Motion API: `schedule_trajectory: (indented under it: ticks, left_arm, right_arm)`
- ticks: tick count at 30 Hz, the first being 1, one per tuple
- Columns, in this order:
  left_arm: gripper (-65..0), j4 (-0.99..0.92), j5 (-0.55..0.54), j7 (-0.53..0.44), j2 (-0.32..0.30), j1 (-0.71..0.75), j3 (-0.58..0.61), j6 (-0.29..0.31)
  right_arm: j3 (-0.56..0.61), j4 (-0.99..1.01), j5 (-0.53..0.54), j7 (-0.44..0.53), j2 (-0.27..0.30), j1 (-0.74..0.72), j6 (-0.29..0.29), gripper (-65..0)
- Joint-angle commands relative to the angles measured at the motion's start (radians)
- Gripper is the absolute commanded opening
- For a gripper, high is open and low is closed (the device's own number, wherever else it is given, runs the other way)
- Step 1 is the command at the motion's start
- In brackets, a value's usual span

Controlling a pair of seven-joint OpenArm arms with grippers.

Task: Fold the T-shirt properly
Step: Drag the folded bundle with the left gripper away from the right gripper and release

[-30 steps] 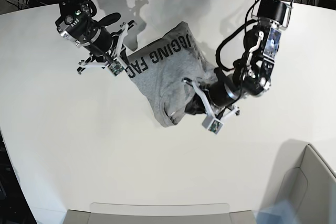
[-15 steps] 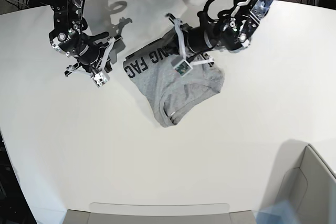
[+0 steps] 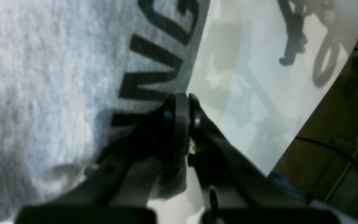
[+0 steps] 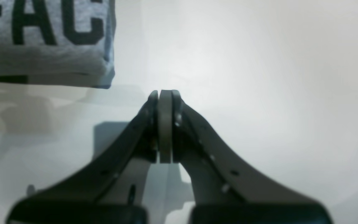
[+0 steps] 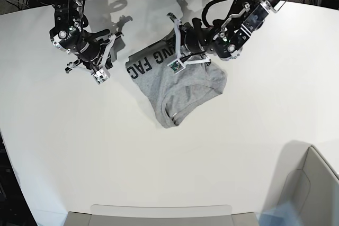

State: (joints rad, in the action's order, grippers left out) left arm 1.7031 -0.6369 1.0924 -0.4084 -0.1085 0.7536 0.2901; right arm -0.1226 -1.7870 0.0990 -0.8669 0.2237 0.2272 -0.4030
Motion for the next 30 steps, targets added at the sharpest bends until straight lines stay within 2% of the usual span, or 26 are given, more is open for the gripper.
schedule_trajectory:
  ticks: [1,6,11,20,24,26,30]
  left_arm:
    - [-65.0,0.013,0.001,-0.01,-0.016,-0.017,-0.01,-0.002]
    - [-65.0,0.013,0.001,-0.021,-0.086,-0.035,-0.055,-0.004]
    - [-65.0,-0.002,0.001,-0.016,-0.093,-0.036,-0.248,-0.002]
    - [-65.0,0.104,-0.002,-0.031,-0.082,0.011,-0.463,-0.001]
    - [-65.0,0.127,-0.002,-0.154,0.001,0.036,-0.523,-0.001]
    - [-65.0,0.108,-0.001,-0.217,0.069,0.039,-0.524,0.001]
    - [-65.0,0.021,-0.001,-0.272,0.174,0.033,-0.523,-0.002]
  right_arm:
    - [-0.007,-0.02,0.006,0.022,0.007,-0.012,0.0,-65.0]
    - [-0.007,-0.02,0.003,0.022,0.01,-0.005,0.0,-65.0]
    - [-0.007,-0.02,0.003,0.024,0.01,-0.004,0.0,-65.0]
    - [-0.033,-0.02,0.006,0.024,0.012,-0.005,0.0,-65.0]
    - [-0.073,-0.02,0.006,0.024,0.009,-0.005,0.0,-65.0]
    - [-0.073,-0.02,0.006,0.024,0.01,-0.005,0.0,-65.0]
    - [-0.073,-0.02,0.006,0.018,0.01,-0.004,0.0,-65.0]
